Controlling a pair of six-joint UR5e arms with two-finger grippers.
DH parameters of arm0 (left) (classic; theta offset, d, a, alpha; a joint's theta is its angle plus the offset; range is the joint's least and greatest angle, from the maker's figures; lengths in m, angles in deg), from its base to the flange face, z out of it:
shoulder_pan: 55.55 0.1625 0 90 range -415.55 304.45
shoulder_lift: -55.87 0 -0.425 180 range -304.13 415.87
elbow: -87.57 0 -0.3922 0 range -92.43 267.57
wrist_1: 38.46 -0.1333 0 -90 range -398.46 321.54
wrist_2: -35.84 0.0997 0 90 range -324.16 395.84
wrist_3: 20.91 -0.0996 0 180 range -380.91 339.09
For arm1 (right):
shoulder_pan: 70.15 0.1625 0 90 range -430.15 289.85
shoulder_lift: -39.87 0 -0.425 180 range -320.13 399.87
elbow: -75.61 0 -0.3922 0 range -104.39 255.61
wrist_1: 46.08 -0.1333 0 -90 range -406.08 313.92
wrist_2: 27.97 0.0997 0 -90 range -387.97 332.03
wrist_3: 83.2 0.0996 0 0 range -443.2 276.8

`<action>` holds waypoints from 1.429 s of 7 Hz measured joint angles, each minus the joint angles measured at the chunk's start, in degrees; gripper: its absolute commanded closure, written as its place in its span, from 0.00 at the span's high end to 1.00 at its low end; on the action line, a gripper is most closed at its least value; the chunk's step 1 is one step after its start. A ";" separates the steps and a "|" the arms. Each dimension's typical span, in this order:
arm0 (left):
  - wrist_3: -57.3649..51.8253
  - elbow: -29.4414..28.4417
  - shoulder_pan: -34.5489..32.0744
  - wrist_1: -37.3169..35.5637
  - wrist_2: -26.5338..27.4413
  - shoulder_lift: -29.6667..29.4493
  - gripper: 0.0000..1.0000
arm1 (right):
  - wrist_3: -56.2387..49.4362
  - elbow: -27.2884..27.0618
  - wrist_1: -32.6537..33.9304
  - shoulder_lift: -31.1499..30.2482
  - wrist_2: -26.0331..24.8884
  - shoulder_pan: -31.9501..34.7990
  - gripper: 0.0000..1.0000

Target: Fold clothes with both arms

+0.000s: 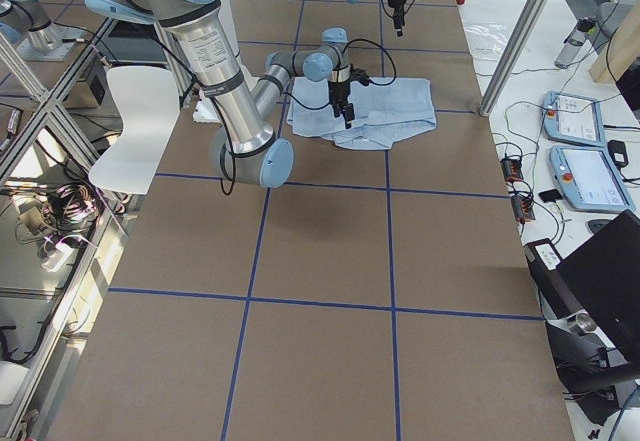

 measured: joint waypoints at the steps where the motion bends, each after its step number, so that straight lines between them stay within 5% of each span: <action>1: 0.03 0.00 0.00 -0.02 -0.02 0.02 1.00 | 0.10 2.34 -0.40 1.62 -0.04 -0.02 1.00; 4: 0.04 -0.07 0.00 -0.03 -0.03 0.03 1.00 | -0.79 8.47 -0.88 4.38 -0.74 -0.03 1.00; 10: 0.15 0.04 0.15 -0.03 -0.09 -0.03 1.00 | -18.40 8.37 3.57 -1.62 -1.37 10.77 1.00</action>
